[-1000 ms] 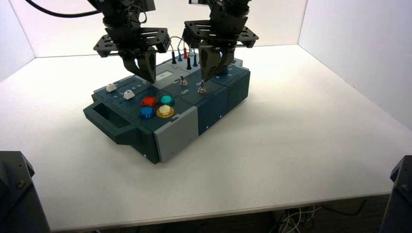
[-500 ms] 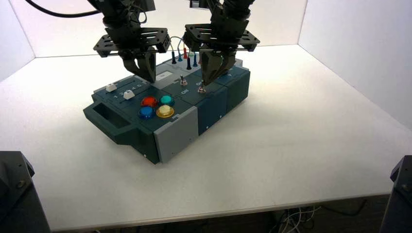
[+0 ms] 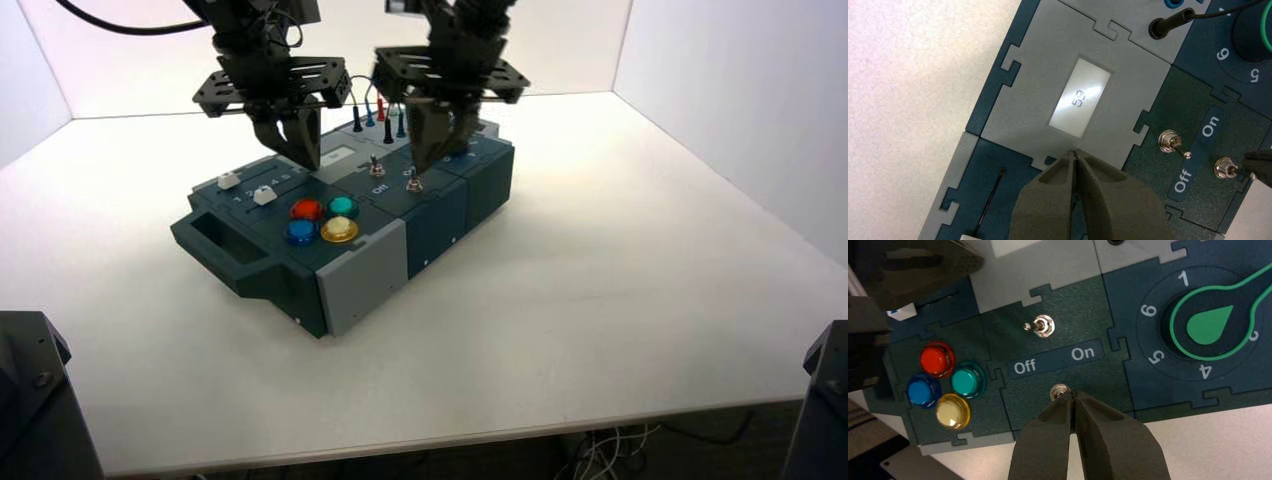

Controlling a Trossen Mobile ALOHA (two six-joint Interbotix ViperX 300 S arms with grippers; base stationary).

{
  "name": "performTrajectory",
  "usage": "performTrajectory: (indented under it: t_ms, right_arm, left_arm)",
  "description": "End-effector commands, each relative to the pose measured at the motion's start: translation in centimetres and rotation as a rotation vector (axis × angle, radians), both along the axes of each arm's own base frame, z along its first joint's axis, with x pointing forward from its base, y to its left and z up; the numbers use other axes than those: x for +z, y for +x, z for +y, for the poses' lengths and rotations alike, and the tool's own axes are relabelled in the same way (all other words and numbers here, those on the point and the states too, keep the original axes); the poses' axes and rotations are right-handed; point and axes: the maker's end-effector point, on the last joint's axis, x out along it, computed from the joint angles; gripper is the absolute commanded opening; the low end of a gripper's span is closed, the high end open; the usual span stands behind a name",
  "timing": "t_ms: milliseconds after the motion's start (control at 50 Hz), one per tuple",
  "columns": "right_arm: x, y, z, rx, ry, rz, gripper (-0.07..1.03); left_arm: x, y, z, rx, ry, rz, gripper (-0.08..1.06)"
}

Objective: Flip the bottom switch on with the right gripper.

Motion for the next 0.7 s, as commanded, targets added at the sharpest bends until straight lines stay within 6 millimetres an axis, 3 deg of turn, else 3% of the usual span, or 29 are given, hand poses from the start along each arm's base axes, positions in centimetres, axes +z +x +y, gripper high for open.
performTrajectory:
  t_ms: [20,200,360,480,700]
  right_arm:
    - [1.7,-0.9,2.8,0.047,0.045,-0.026,-0.02]
    - [2.1,-0.7,2.5,0.03,0.052,-0.032,-0.02]
    - [1.7,1.9,-0.4,-0.067,0.05,-0.06,-0.02]
    - [3.1,3.8,-1.8,-0.1,0.062,-0.107,-0.02]
    - [5.8,5.0,-1.3,-0.085,0.091,-0.179,-0.02]
  left_arm:
    - [-1.6,-0.7,1.0,0.009,0.026,0.051,-0.03]
    - [-1.6,-0.6,1.0,0.006,0.027,0.049,-0.03]
    - [-1.6,-0.6,1.0,0.004,0.027,0.049,-0.03]
    - [-1.6,-0.6,1.0,0.004,0.027,0.049,-0.03]
    - [-1.6,-0.5,1.0,0.003,0.027,0.041,-0.03]
